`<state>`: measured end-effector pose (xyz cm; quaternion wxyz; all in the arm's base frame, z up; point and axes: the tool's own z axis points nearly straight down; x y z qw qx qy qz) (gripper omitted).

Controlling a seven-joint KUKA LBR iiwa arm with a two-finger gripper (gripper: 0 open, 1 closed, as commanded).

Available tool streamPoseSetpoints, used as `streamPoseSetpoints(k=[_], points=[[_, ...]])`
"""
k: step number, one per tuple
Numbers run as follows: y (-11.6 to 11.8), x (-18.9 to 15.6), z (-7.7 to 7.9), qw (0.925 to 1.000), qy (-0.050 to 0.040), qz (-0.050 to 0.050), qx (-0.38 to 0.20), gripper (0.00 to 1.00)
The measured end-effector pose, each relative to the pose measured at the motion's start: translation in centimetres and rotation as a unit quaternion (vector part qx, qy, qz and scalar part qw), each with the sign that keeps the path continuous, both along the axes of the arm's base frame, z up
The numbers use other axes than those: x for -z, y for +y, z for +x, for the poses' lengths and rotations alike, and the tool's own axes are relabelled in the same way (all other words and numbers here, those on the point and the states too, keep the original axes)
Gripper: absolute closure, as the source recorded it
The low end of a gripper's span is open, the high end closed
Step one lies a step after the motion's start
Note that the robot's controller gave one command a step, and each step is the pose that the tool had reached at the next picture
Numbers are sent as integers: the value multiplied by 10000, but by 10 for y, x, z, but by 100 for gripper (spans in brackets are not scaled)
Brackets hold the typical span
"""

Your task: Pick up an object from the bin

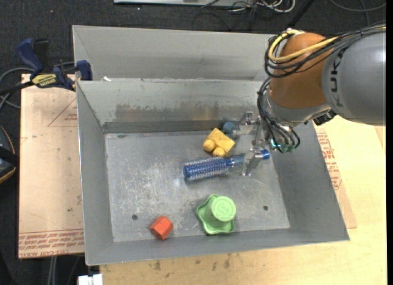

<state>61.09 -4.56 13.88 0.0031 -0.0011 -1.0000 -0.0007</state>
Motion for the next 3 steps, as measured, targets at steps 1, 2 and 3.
streamPoseSetpoints(k=[1, 2, 3], points=[[79, 62, -15, 9965, -83, -21, -835, 0], [79, 59, -12, 9966, -67, -8, -821, 0], [79, 58, -11, 9966, -57, -4, -818, 0]])
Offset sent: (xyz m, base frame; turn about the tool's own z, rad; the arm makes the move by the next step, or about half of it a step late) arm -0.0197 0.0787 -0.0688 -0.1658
